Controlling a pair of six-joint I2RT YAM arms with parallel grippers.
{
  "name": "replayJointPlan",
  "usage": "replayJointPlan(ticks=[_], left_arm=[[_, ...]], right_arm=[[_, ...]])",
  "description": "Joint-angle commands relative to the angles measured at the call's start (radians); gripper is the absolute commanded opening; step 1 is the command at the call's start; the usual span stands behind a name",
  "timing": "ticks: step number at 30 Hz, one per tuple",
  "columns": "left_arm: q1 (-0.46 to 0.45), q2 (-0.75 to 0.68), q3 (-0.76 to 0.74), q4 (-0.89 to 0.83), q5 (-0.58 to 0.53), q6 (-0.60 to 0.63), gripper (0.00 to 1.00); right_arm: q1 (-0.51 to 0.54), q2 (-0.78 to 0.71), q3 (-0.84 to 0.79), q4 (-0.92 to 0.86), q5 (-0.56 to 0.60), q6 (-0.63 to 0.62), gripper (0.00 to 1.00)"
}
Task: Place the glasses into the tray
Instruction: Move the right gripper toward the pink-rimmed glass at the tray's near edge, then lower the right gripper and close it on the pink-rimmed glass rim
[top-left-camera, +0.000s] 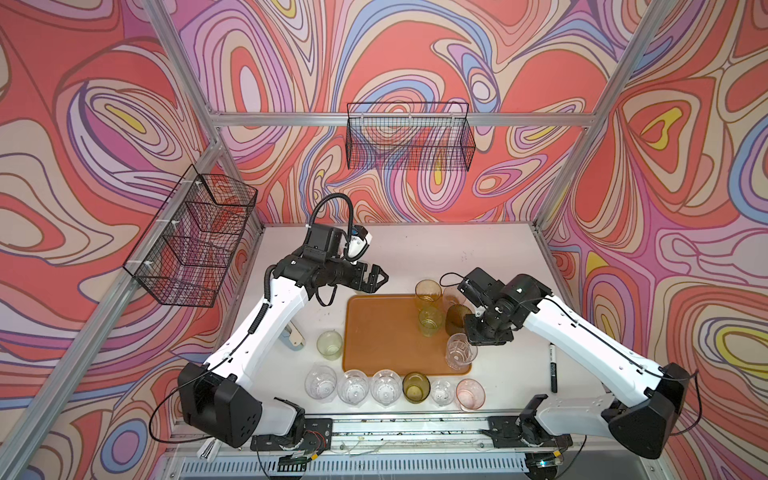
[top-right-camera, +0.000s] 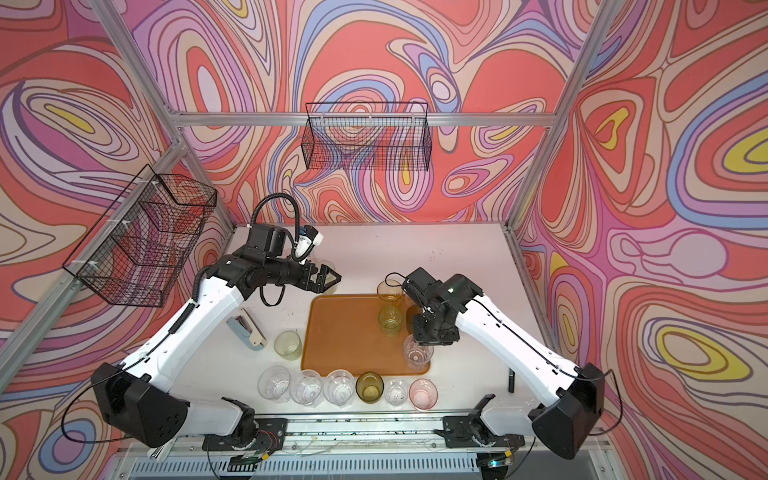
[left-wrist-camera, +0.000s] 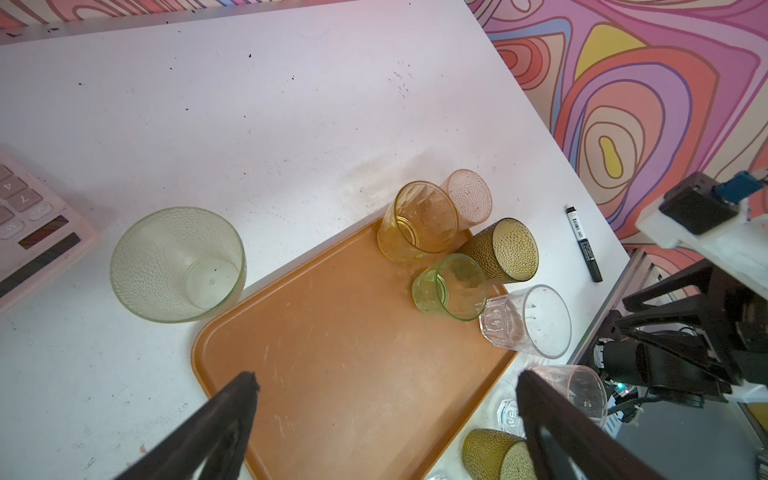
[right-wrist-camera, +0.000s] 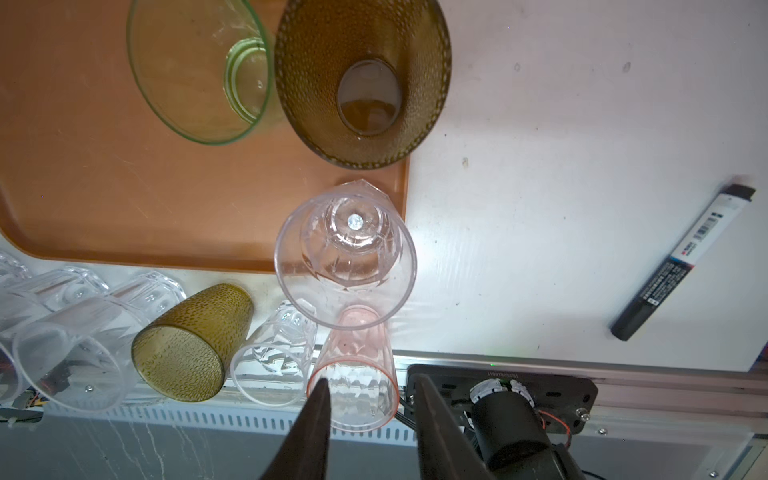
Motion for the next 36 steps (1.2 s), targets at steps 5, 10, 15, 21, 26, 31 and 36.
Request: replayJointPlan(ticks=[5, 10, 15, 21, 26, 31, 36], left_arm=[[-0.016, -0.007, 0.045, -0.035, 0.040, -0.012, 1.00], [-0.015, 0.023, 0.066, -0.071, 0.028, -0.003, 1.00], [-0.017, 0.023, 0.061, -0.063, 0.039, -0.009, 1.00], [-0.027, 0.019, 0.049, -0.040, 0.033, -0.006, 1.00], [-0.027, 0.042, 0.055, -0.055, 0.017, 0.005, 1.00], [-0.026, 0.055, 0.063, -0.067, 0.013, 0.012, 1.00], [-0.027, 0.064, 0.061, -0.067, -0.007, 0.014, 1.00]], right_arm=[[0.004, -0.129, -0.128, -0.021, -0.048, 0.084, 0.42], [0.006, -0.174, -0.191, -0.014, -0.083, 0.110, 0.43], [0.006, -0.221, -0.270, -0.003, -0.121, 0.139, 0.45], [0.007, -0.244, -0.332, 0.046, -0.151, 0.153, 0.46], [0.010, -0.231, -0.368, 0.060, -0.170, 0.151, 0.46], [0.013, -0.213, -0.412, 0.108, -0.184, 0.134, 0.44], [0.015, -0.217, -0.454, 0.158, -0.202, 0.138, 0.41]])
